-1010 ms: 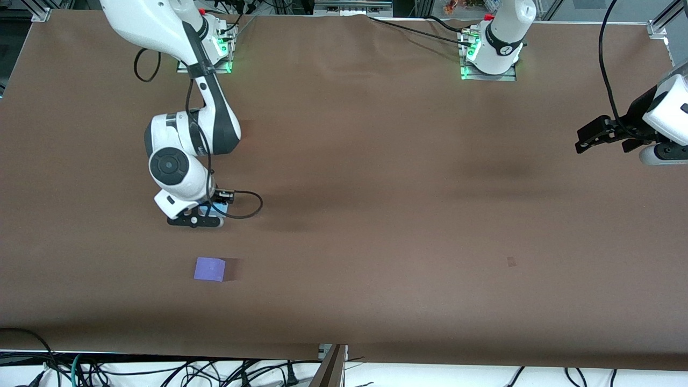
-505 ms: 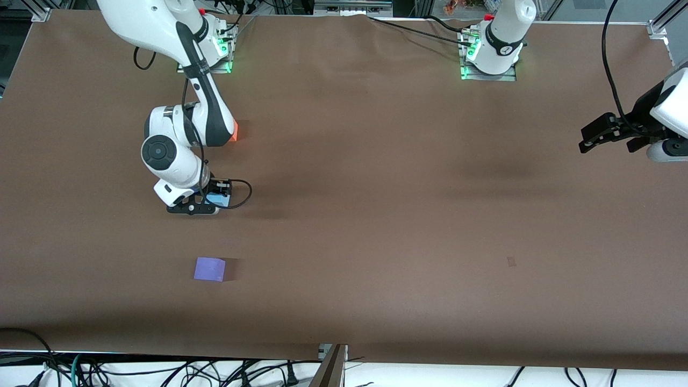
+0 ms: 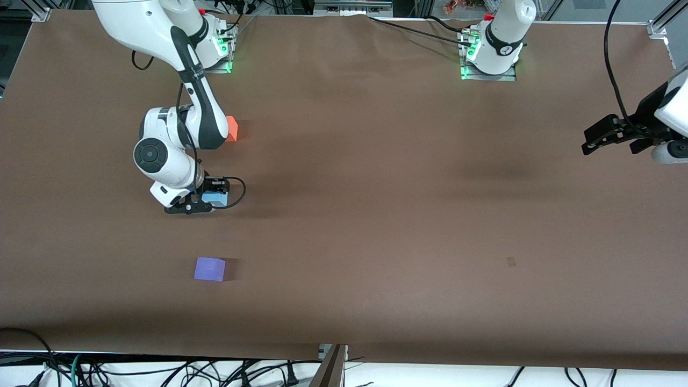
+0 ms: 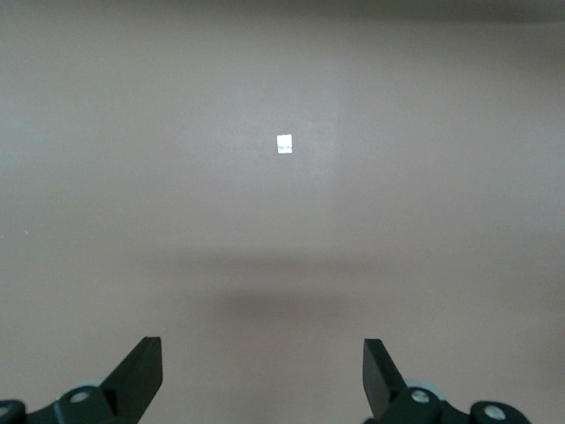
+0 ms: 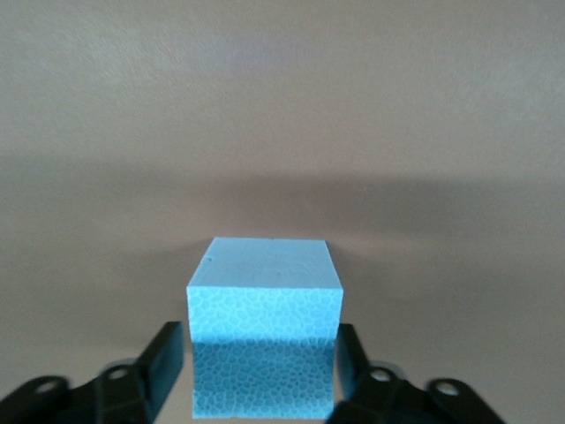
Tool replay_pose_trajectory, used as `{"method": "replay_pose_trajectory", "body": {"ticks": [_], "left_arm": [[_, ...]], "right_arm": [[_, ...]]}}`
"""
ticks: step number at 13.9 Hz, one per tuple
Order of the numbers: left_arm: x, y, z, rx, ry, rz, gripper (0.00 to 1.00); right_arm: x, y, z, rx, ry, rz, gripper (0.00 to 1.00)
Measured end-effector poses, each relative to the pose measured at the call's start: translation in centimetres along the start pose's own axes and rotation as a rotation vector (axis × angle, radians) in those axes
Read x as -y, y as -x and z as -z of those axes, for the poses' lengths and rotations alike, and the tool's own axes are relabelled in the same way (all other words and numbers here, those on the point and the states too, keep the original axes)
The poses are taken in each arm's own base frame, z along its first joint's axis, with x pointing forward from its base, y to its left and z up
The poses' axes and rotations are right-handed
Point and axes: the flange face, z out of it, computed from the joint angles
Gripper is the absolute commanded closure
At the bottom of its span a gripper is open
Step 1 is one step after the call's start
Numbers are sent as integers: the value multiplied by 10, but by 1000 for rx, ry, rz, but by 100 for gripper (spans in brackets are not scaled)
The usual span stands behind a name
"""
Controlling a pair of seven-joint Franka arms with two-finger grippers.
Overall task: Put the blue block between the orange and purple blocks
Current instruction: 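Lower the blue cube between the orange and purple cubes, open the right gripper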
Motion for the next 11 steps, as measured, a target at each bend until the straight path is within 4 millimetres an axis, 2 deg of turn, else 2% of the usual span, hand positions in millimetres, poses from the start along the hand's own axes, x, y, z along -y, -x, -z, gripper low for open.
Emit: {"method": "replay_pose_trajectory", "body": {"ticks": [2,3,6,8,11], "left_arm": [[0,0,3,-6,1,-1,0],[-2,0,3,-6,1,-3,0],[-5,0,2,-5,1,-9,0],[-5,0,2,-5,1,-9,0],[-5,0,2,-5,1,-9,0]], "right_arm": [[4,-11,21,-3,-11,9,0],[5,-20,41,14,-19,10,0],[-7,-45,127,52,-42,19,0],[-21,-51,180,70,-50,35,0],[-49,-52,242,86,-40,58,0]]}}
